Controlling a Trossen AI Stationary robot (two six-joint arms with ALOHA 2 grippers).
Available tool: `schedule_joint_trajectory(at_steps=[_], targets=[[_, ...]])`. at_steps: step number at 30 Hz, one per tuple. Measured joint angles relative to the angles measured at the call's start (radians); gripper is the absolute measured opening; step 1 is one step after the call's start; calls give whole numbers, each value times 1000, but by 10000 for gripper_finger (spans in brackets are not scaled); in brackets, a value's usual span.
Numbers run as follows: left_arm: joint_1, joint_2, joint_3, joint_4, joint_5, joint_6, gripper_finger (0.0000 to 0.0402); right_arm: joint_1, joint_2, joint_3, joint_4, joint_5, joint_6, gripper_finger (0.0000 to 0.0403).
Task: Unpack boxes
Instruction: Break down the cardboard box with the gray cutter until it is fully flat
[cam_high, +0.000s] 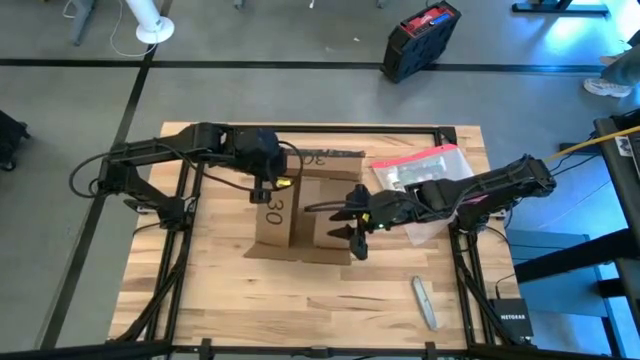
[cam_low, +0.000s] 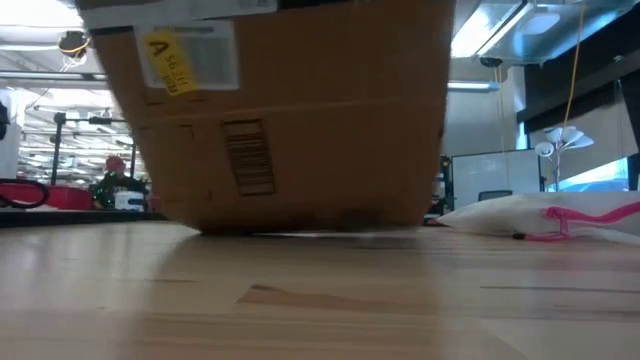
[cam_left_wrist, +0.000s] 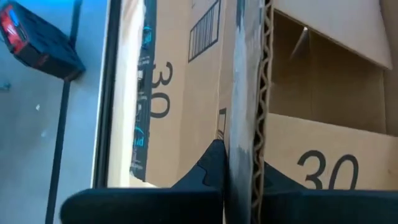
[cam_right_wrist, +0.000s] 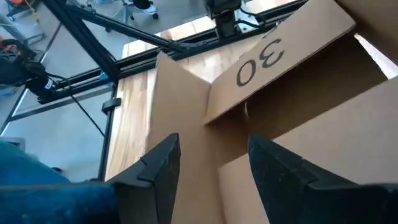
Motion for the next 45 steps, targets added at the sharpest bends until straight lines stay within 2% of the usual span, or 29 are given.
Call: schedule_joint_trajectory(at_steps=[7, 13, 17, 25, 30, 40, 43, 45], targets=[[-8, 0, 0, 76, 6, -26, 0, 0, 48, 1, 67, -6, 17, 178], [-8, 0, 0, 141, 8, -65, 0, -12, 146, 0, 58, 145, 100, 178], [-8, 0, 0, 178, 24, -88, 0, -28, 193, 0, 67, 209, 160, 178], [-9, 0, 0, 134, 100, -130, 0, -26, 201, 0, 65, 369, 176, 178], [-8, -4, 0, 120, 168, -169, 0, -26, 203, 0, 42, 379, 175, 178], [-8, -7, 0, 199, 299, -220, 0, -50, 233, 0, 68, 392, 172, 178], [-3, -7, 0, 208, 298, -221, 0, -57, 243, 0, 140, 320, 143, 171], [2, -7, 0, 214, 292, -224, 0, -60, 246, 0, 174, 282, 114, 151]])
